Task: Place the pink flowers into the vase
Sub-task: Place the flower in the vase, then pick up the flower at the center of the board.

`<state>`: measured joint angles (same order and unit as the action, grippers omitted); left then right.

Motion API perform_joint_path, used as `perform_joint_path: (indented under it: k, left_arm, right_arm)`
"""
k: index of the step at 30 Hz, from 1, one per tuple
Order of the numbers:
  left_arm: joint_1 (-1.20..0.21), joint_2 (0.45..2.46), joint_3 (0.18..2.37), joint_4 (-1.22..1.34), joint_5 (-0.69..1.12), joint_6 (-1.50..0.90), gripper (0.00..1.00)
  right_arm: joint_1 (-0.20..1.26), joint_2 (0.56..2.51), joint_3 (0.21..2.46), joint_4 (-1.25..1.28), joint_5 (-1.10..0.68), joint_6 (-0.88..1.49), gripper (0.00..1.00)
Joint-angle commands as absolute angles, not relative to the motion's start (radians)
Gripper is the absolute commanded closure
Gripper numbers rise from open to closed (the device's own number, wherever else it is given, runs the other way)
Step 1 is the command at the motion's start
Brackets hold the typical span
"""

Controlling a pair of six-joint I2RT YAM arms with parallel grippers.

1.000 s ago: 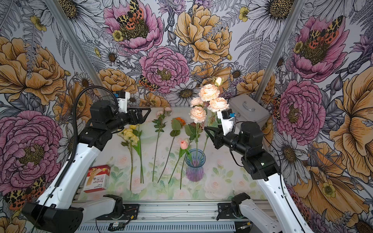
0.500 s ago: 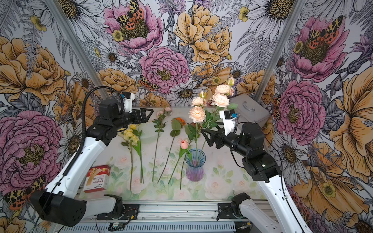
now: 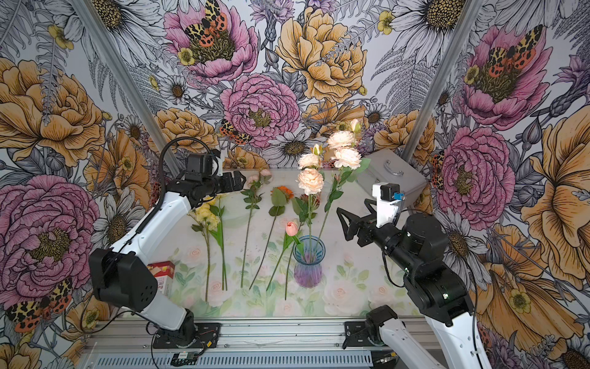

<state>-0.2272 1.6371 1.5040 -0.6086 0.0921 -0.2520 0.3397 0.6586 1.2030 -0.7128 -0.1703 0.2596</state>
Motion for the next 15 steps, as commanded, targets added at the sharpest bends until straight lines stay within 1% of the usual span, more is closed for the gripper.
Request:
perform_joint_path:
  k: [1, 6, 12, 13, 15]
  left_arm:
    - [-0.237, 1.737, 1.588, -0.675, 0.017, -0.217, 0.06]
    - [-0.242, 1.940, 1.716, -0.725, -0.030, -0.177, 0.11]
    - [-0.248, 2.162, 1.902, -0.811, -0.038, -0.135, 0.16]
    - [-0.248, 2.188, 1.925, -0.817, -0.041, -0.134, 0.16]
    - [-0.248, 2.237, 1.959, -0.831, -0.048, -0.128, 0.18]
  right_arm:
    - [0.335, 0.631, 1.221, -0.755, -0.114, 0.244, 0.06]
    - [0.335, 0.594, 1.223, -0.755, -0.115, 0.262, 0.06]
    - [0.335, 0.577, 1.230, -0.755, -0.105, 0.270, 0.06]
    - [0.334, 0.577, 1.230, -0.755, -0.105, 0.272, 0.01]
    - [0.334, 0.578, 1.227, -0.755, -0.102, 0.278, 0.01]
